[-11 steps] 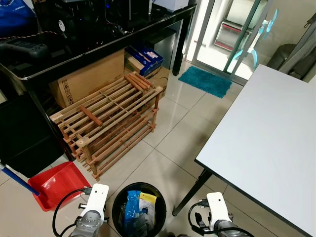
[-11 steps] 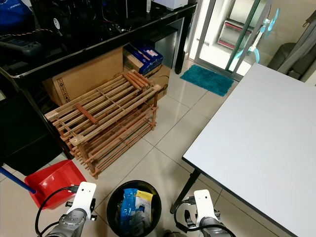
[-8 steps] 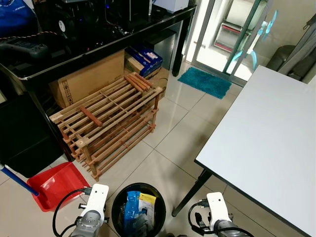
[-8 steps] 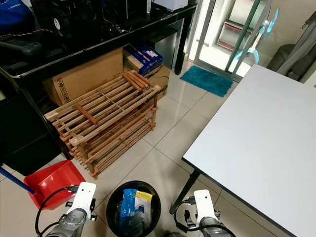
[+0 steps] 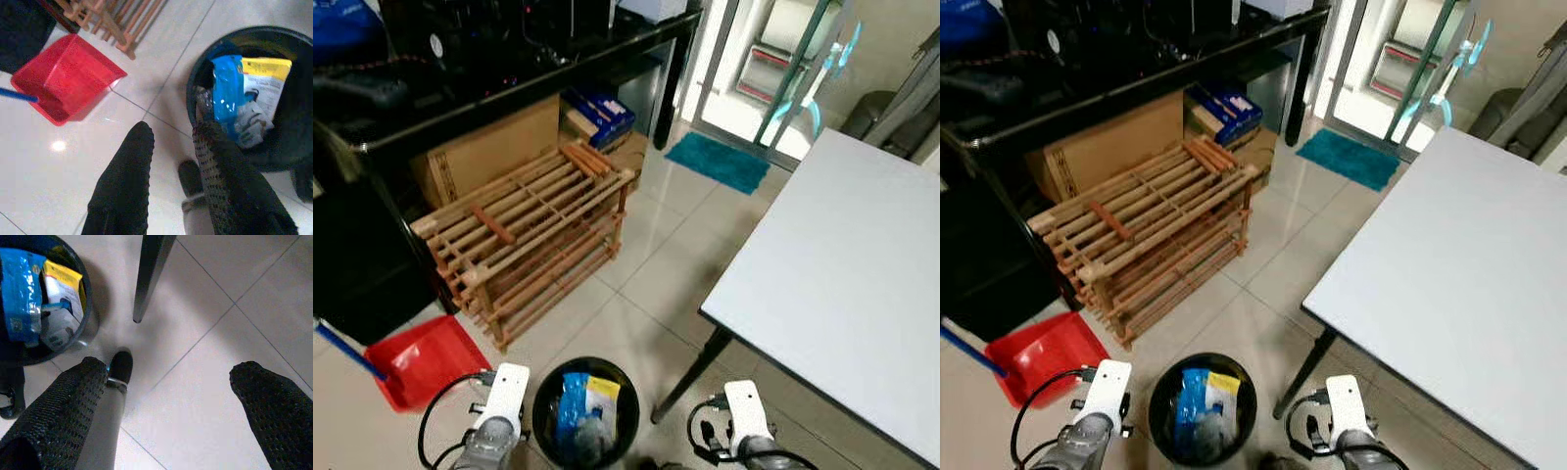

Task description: Picking trash to rubbish bin

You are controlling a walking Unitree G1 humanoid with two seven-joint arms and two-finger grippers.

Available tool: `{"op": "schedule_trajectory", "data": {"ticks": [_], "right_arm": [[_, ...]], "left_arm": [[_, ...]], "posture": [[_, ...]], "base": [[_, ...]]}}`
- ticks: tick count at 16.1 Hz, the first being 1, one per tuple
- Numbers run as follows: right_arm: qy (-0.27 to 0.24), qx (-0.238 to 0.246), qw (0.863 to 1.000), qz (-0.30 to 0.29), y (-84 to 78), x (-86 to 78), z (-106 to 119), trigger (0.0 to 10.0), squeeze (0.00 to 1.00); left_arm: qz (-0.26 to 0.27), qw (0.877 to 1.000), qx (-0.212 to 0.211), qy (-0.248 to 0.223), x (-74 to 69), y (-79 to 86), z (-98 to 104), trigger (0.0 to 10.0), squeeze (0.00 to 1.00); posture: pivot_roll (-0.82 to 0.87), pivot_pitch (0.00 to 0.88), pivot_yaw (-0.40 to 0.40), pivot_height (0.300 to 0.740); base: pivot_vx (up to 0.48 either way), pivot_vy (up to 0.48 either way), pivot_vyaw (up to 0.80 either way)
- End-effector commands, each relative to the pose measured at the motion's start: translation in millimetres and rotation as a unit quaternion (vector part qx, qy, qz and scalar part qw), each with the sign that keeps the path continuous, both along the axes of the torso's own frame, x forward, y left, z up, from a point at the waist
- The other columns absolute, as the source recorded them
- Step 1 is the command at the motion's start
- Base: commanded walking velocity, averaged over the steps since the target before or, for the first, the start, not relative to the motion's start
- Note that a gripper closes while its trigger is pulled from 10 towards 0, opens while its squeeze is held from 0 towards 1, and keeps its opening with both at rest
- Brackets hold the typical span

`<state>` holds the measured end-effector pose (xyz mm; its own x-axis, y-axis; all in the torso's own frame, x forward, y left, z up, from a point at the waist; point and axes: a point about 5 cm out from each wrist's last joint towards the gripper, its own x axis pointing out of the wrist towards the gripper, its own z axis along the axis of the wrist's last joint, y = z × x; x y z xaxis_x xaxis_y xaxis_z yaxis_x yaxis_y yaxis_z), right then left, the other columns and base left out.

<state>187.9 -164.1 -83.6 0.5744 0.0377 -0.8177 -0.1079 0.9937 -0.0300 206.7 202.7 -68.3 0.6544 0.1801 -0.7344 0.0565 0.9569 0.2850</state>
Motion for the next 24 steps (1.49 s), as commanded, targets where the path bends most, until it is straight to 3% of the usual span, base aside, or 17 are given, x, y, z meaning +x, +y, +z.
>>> {"op": "schedule_trajectory", "data": {"ticks": [1, 20, 24], "right_arm": [[0.004, 0.003, 1.000, -0.008, -3.6, -3.2, -1.4, 10.0, 0.00], [0.000, 0.007, 1.000, -0.008, -3.1, -1.0, -0.1, 10.0, 0.00], [-0.001, 0.008, 1.000, -0.006, -2.4, -0.4, 0.1, 10.0, 0.00]], "left_arm": [[0.008, 1.000, -0.002, 0.012, -5.8, -0.9, -3.7, 10.0, 0.00], [0.007, 1.000, -0.005, 0.008, -4.2, -2.7, -3.0, 10.0, 0.00], [0.005, 1.000, -0.002, 0.004, -3.5, -2.4, -2.4, 10.0, 0.00]], "posture": [[0.00, 0.041, -0.097, 0.740], [0.00, 0.046, -0.099, 0.740], [0.00, 0.044, -0.099, 0.740]], "base": [[-0.315, -0.262, 0.00], [-0.310, -0.261, 0.00], [-0.062, 0.000, 0.00]]}}
